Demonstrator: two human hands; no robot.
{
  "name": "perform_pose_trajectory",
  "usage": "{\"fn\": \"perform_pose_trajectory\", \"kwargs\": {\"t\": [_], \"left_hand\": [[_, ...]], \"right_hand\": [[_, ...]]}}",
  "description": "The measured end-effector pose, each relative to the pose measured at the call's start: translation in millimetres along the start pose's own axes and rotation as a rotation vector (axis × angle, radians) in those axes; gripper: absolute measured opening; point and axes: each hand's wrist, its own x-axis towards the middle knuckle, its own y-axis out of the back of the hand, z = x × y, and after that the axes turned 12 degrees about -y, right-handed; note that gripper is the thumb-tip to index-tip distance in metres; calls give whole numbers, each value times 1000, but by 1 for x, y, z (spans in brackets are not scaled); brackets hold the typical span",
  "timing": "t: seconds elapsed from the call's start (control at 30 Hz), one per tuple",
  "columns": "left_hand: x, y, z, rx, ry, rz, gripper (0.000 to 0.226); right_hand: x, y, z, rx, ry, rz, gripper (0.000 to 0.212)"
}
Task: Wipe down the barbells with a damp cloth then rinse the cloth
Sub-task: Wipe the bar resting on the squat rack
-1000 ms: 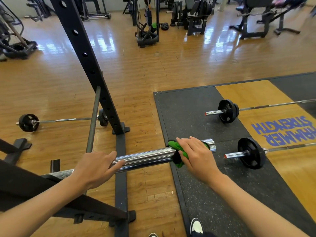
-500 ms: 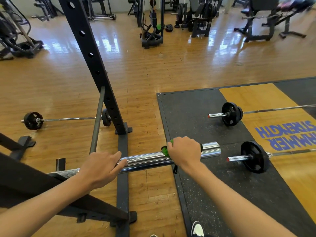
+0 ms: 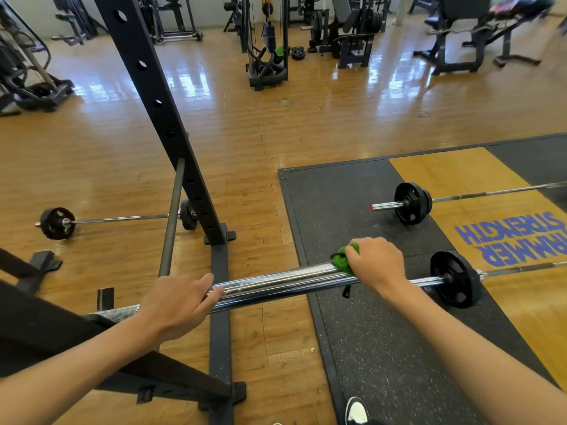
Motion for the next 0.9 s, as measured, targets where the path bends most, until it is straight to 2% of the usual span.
{"fn": "perform_pose_trajectory", "kwargs": {"t": [0.07,0.17,0.27,0.33,0.4,0.47,0.53,0.6,0.67,0.73,0.8,0.9], "left_hand": [[0,0,0,6,7,-3,69],[2,-1,0,16,5,-7,67],[1,-2,-2,30,4,-24,68],[0,-2,-2,32,-1,-18,66],[-1,-1,-1,44,-5,-11,64],[-1,0,0,47,-7,-12,64],[0,1,1,50,-3,-11,65],[-1,1,2,55,9,-7,65],[-1,1,3,58,16,-2,66],[0,1,3,61,18,-5,65],[0,1,2,65,18,-15,64],[-1,-1,1,78,24,-31,63]], "right_hand": [[7,2,-22,-123,-103,-86,37],[-5,-5,-55,-134,-46,-98,40],[-33,-22,-67,13,155,60,43],[-47,-32,-53,106,321,172,36],[-50,-38,-28,106,473,211,30],[-47,-34,-2,72,550,214,33],[-38,-26,19,77,509,210,33],[-24,-15,25,98,358,167,34],[-8,-3,13,60,139,53,39],[8,4,-9,-94,-33,-116,39],[12,7,-32,-197,-67,-201,37],[-3,-6,-52,-142,41,-147,43]]}}
